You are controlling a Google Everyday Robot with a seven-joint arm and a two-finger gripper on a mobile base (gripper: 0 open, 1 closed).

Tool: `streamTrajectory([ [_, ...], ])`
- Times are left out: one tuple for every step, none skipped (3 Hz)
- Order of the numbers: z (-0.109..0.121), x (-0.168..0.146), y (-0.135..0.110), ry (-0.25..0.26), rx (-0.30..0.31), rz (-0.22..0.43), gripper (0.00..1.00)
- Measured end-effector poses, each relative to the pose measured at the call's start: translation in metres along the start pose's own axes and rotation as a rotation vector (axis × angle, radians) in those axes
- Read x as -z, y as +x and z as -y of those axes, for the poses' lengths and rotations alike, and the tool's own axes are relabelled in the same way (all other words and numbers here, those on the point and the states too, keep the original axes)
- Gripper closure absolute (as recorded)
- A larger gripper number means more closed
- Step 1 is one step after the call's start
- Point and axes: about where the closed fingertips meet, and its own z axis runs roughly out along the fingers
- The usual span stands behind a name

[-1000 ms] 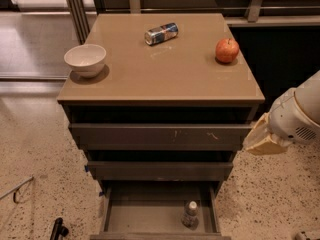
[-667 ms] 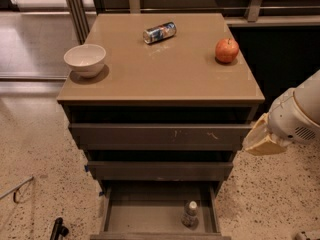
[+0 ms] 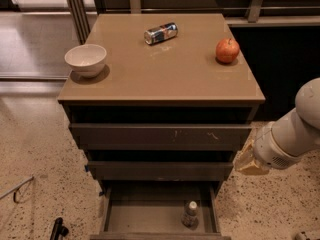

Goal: Pick blue plastic bottle from bottom drawer and place on counter

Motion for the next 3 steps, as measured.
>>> streamTrajectory([
  [0.012,-0.073,0.028,0.008,-0.031,0.025,1.0],
  [0.013,-0.141,0.058,-0.027,-0.076,0.061,1.0],
  [0.008,-0.16,0.062,-0.058,-0.09,0.07,1.0],
])
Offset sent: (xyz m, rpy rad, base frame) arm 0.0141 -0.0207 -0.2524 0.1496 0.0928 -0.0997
